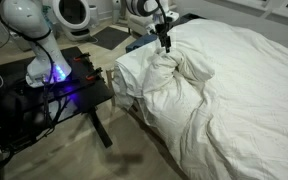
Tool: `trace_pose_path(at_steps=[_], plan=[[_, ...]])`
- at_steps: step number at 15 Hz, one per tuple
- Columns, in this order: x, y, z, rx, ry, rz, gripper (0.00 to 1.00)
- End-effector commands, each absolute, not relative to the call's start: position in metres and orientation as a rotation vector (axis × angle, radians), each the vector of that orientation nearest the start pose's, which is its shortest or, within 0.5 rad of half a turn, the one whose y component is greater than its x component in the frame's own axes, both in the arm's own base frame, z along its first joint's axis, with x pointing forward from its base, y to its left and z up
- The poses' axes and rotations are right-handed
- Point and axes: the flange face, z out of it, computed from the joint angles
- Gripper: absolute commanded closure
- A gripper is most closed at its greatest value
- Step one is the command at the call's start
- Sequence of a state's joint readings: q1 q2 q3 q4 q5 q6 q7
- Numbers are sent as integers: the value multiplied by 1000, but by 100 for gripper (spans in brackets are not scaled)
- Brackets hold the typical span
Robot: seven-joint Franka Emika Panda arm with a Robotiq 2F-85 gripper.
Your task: Make the bed
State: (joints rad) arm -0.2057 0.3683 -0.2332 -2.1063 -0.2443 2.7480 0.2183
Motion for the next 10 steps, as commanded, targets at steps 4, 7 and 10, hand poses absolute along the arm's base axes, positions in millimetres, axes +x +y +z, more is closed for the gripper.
trace_pose_path(at_steps=[4,7,10], plan=[[583,-275,233,-3317,705,-365,0],[588,-282,221,-3303,725,-348,0],[592,-283,208,-3281,718,-327,0]])
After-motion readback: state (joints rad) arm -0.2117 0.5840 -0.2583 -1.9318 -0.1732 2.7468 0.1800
